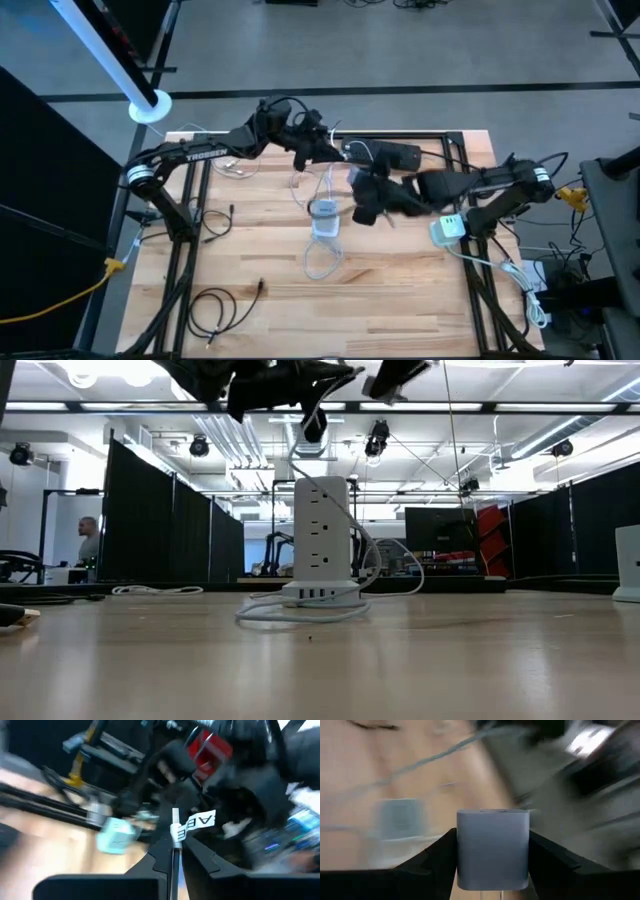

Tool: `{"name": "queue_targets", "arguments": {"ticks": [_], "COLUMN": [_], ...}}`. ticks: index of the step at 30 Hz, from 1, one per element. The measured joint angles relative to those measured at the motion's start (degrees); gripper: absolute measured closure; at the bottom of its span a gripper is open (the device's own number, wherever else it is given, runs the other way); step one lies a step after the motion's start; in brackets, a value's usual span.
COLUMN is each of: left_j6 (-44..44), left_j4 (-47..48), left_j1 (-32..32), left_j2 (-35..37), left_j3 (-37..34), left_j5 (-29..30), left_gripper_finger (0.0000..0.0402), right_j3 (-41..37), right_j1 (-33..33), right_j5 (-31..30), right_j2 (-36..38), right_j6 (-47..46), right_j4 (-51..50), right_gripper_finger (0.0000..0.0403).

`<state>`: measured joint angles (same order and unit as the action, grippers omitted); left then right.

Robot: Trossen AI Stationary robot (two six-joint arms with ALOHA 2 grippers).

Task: Insert USB
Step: Insert the right white charger cable into the purple charger adapter

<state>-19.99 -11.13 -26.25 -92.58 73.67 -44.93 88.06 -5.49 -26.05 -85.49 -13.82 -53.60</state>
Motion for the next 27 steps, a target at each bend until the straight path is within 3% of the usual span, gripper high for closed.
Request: {"name": "queue_targets", "arguments": {"ticks": [2,6,9,13,20,27], "left_j6": [11.13,30.94,39.03,41.59,43.3,40.26], "left_j4": [6.6,20.74,26.52,26.02,21.9,20.68], "left_j1": [0.75,2.9,4.63,7.52,11.27,11.67], "left_j2": [0.99,1.79,1.79,1.79,1.63,-1.2], "left_j3": [0.57,2.78,3.54,3.56,3.56,3.58], "left_j5": [3.84,14.03,16.04,16.34,31.22,32.44], "left_gripper_finger": [0.0385,0.0385,0.0385,0.0385,0.0385,0.0385], "right_j3": [0.27,0.84,1.1,1.35,1.35,1.72], "right_j1": [1.58,3.16,5.09,8.59,11.12,11.16], "right_j5": [7.87,14.34,19.91,23.32,21.74,16.95], "right_j2": [0.04,0.04,0.04,0.04,0.04,-0.11], "right_j6": [-2.93,-5.04,-6.13,-4.59,6.53,13.0], "right_j4": [-2.03,-3.67,-4.07,-6.52,-7.84,-7.85], "right_gripper_finger": [0.0213,0.0213,0.0213,0.0213,0.0213,0.0213]}}
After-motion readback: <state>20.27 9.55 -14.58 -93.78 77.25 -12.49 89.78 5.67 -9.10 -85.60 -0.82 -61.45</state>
